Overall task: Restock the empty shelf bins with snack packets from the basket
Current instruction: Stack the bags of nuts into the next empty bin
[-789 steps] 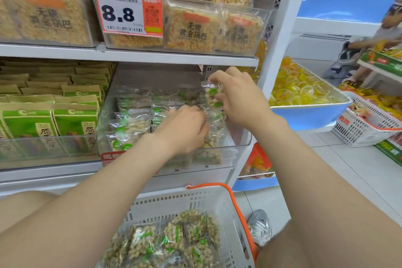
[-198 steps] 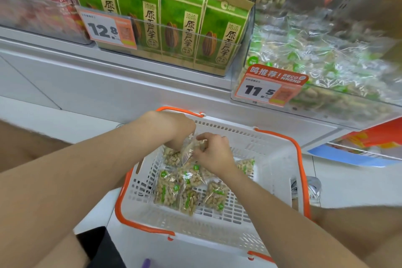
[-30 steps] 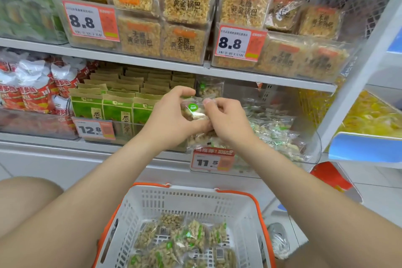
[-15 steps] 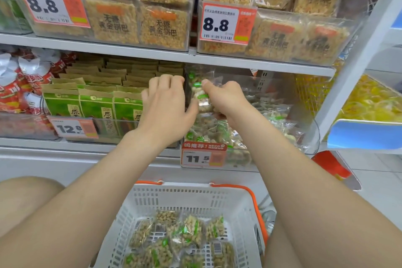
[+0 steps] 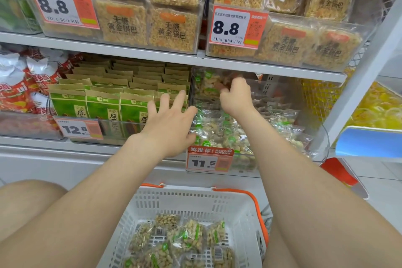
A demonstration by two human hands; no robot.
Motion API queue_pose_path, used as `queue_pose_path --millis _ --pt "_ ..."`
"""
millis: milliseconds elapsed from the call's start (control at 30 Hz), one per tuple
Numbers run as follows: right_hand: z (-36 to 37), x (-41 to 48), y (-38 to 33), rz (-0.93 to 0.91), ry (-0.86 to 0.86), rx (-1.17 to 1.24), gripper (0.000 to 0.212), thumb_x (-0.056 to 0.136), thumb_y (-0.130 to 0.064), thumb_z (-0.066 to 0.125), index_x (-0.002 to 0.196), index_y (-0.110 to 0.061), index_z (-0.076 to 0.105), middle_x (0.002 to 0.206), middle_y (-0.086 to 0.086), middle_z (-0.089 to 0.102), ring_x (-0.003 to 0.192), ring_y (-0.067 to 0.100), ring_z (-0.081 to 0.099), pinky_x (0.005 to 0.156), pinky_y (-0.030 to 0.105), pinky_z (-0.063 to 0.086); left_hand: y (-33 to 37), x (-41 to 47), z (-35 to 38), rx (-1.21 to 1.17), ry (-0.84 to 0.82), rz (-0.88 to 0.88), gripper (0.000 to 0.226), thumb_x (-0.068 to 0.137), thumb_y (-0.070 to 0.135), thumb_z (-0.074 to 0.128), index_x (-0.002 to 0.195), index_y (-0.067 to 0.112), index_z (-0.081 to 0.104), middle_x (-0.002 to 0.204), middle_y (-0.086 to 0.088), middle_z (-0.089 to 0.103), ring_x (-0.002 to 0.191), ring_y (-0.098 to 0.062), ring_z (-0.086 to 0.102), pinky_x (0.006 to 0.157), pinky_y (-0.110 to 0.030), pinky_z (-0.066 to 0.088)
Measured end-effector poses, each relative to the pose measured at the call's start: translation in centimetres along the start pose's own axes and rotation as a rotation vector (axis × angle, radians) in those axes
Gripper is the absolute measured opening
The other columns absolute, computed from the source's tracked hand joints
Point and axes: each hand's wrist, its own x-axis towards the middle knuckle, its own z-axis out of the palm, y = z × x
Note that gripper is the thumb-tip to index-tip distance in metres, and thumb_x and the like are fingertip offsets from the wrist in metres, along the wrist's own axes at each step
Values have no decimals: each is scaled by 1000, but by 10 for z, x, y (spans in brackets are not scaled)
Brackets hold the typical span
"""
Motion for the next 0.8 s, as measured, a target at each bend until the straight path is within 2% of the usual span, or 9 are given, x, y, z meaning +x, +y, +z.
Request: queue_pose_path --millis 133,200,233,333,433,600,700,800 --pt "3 7 0 -54 -101 -21 11 103 -18 62 111 -10 61 110 7 65 106 29 61 87 35 49 1 1 0 17 -23 5 50 101 53 50 144 30 41 172 -14 -3 148 -49 12 117 -69 20" --pt "6 11 0 -80 -105 -50 21 102 -19 62 121 -11 60 118 10 65 113 33 60 100 43 51 2 1 0 25 -24 7 49 102 53 50 144 30 42 171 -15 -3 148 -50 12 117 -69 20" --pt "9 13 1 -81 -112 -104 24 102 -20 61 124 -11 58 120 11 64 117 36 59 106 49 48 2 1 0 29 -21 7 49 102 53 50 144 29 42 171 -15 -3 148 -50 13 117 -69 20" --pt "21 16 0 -41 -124 -308 28 101 -21 57 128 -14 53 123 12 62 129 40 50 120 62 25 3 1 0 53 -13 9 48 102 53 49 143 27 44 171 -16 -2 147 -51 14 115 -68 21" --pt "27 15 -1 -20 -71 -346 24 100 -26 58 123 -18 59 126 11 63 134 39 47 120 62 19 4 1 2 57 -8 12 48 102 53 49 143 27 44 171 -17 -2 147 -51 13 115 -68 21" --pt "30 6 0 40 76 -357 24 95 -32 61 114 -17 67 123 12 67 133 38 44 109 53 28 2 -2 1 44 -11 18 50 103 54 48 145 29 43 171 -15 -4 148 -50 12 117 -68 20" --pt "30 5 -4 69 55 -408 33 87 -33 61 111 -12 68 129 18 61 134 43 40 109 54 27 2 -3 0 42 -24 22 50 103 54 48 146 29 43 172 -15 -5 149 -50 11 117 -68 20" --pt "27 3 -1 94 49 -446 46 90 -49 61 117 -11 67 134 19 59 135 44 42 109 54 29 0 -3 -1 32 -29 32 51 102 57 48 146 31 43 172 -14 -4 149 -48 12 117 -68 21"
